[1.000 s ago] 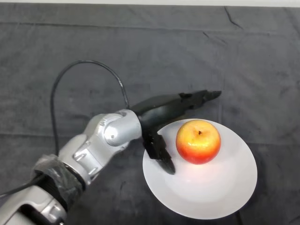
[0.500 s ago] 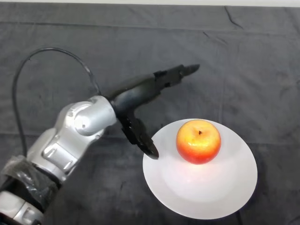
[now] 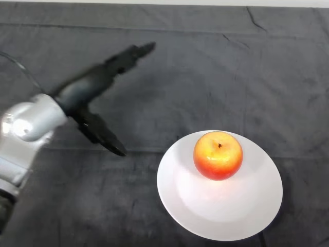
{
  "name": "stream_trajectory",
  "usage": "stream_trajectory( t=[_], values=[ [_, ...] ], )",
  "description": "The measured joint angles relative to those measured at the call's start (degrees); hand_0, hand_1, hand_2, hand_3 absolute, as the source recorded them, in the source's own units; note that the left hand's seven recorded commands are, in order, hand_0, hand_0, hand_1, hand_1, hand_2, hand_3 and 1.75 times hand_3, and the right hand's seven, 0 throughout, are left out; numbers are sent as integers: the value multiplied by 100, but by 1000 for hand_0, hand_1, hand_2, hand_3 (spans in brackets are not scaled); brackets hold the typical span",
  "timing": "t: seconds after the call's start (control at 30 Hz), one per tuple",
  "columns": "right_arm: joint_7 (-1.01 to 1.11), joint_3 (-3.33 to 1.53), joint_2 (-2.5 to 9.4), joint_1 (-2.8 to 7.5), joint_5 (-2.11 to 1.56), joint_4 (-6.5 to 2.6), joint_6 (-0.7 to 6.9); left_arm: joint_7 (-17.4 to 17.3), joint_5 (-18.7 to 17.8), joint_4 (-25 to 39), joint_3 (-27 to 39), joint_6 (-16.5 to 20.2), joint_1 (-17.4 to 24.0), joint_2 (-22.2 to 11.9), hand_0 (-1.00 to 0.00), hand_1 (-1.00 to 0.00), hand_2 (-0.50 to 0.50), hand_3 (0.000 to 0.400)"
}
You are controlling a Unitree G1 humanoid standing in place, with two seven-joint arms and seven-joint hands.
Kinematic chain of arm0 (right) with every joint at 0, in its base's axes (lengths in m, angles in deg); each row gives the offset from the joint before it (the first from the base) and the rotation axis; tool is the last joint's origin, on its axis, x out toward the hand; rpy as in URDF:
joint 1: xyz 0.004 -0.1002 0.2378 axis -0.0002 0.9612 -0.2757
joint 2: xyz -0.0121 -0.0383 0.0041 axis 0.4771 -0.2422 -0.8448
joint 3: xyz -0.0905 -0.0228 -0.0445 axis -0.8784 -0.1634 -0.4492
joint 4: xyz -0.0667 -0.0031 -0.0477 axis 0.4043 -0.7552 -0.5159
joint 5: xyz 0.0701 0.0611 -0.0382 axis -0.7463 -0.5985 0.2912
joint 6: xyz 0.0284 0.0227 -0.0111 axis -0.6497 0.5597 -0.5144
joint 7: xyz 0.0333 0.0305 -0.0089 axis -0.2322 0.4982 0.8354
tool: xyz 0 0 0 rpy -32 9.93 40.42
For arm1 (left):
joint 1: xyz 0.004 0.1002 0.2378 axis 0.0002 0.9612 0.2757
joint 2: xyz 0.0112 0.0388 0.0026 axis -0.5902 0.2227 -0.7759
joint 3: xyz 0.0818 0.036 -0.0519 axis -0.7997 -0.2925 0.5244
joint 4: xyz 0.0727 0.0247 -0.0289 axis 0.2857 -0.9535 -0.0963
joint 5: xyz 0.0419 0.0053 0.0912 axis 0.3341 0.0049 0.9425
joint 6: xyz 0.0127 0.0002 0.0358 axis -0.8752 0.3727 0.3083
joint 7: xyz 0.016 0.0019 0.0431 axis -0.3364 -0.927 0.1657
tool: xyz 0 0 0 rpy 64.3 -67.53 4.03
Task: Move the apple to the plate
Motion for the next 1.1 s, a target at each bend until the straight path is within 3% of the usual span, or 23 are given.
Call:
stream_trajectory(
  t=[0.3, 0.47, 1.1],
  values=[
    [0, 0, 0, 0, 0, 0, 1, 114, -2, -1, 249, -7, 214, -36, 0, 0, 0, 0],
    [0, 0, 0, 0, 0, 0, 2, 123, -4, -31, 553, -203, 316, -69, 0, 0, 0, 0],
    [1, 0, 1, 1, 0, 0, 7, 113, -412, -999, 1363, -842, 580, -683, 0, 0, 0, 0]
  ],
)
